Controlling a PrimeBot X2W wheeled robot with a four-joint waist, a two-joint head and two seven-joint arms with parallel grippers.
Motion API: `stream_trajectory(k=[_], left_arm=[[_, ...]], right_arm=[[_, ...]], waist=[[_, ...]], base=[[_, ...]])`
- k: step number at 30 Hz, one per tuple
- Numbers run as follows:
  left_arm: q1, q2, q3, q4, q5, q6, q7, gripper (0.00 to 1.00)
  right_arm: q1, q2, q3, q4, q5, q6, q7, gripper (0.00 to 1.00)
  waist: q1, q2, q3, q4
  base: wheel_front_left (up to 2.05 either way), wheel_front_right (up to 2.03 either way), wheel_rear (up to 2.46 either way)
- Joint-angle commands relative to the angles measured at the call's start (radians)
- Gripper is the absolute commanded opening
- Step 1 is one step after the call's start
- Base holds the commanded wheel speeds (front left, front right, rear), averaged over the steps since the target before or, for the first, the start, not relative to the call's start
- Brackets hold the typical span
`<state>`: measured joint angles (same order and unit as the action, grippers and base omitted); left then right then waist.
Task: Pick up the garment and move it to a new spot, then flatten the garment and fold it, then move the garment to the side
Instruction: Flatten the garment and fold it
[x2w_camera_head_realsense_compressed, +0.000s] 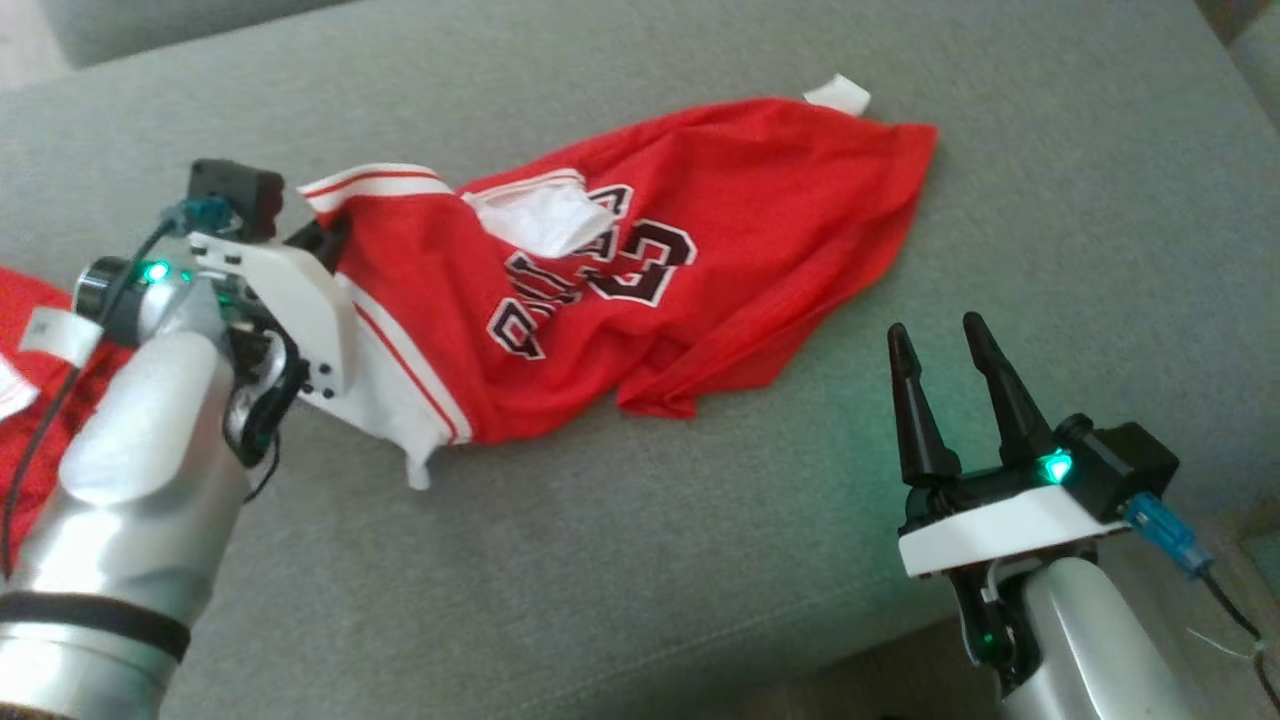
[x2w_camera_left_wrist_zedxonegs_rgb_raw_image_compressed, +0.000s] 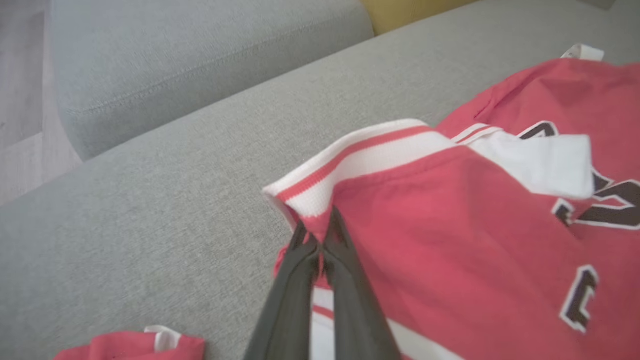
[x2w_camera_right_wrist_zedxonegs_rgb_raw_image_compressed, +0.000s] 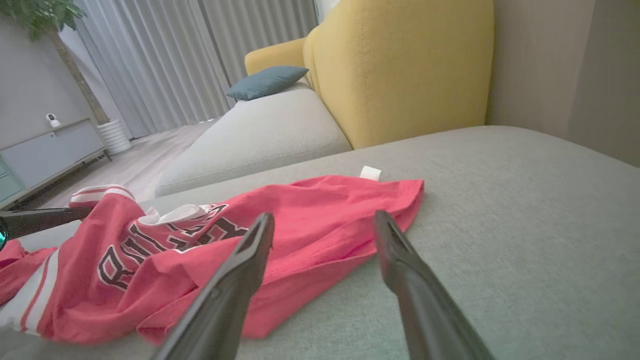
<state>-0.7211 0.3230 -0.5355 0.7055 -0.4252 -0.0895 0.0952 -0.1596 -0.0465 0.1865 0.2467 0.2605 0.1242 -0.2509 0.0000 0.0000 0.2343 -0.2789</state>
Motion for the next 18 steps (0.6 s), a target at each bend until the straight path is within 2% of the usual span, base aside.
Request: stream_trajectory(k=[1,4,5,7,8,18], left_arm=[[-0.074,0.040,0.025,0.010,0.006,-0.011,-0.011,0.00],[-0.095,0.027,0.013,0.060,-0.004,-0.021,-0.027,0.00],[-0.100,0.022,0.009,0.075,-0.005,-0.024,-0.036,0.04],[-0.105,0.010,0.004,0.104,-0.008,-0.026,-0.058,0.98],[-0.106,0.004,0.003,0.117,-0.008,-0.025,-0.072,1.00],[-0.086,-0.055,0.017,0.135,-0.014,0.019,-0.273,1.00]], right_arm=[[-0.030,-0.004,0.023,-0.035,0.010,0.007,-0.011,1.00],[-0.030,-0.004,0.023,-0.035,0.014,0.007,-0.011,1.00],[-0.031,-0.004,0.021,-0.033,0.014,0.007,-0.011,1.00],[-0.034,-0.004,0.020,-0.028,0.012,0.007,-0.011,1.00],[-0.036,-0.004,0.019,-0.026,0.010,0.007,-0.011,1.00],[-0.034,-0.004,-0.019,-0.010,-0.025,0.007,-0.011,1.00]], waist=[[0.0000,0.0000,0.037,-0.036],[0.0000,0.0000,0.042,-0.036],[0.0000,0.0000,0.042,-0.032],[0.0000,0.0000,0.038,-0.022],[0.0000,0.0000,0.035,-0.016],[0.0000,0.0000,-0.022,0.082]], base=[[0.00,0.00,0.00],[0.00,0.00,0.00],[0.00,0.00,0.00],[0.00,0.00,0.00],[0.00,0.00,0.00],[0.00,0.00,0.00]])
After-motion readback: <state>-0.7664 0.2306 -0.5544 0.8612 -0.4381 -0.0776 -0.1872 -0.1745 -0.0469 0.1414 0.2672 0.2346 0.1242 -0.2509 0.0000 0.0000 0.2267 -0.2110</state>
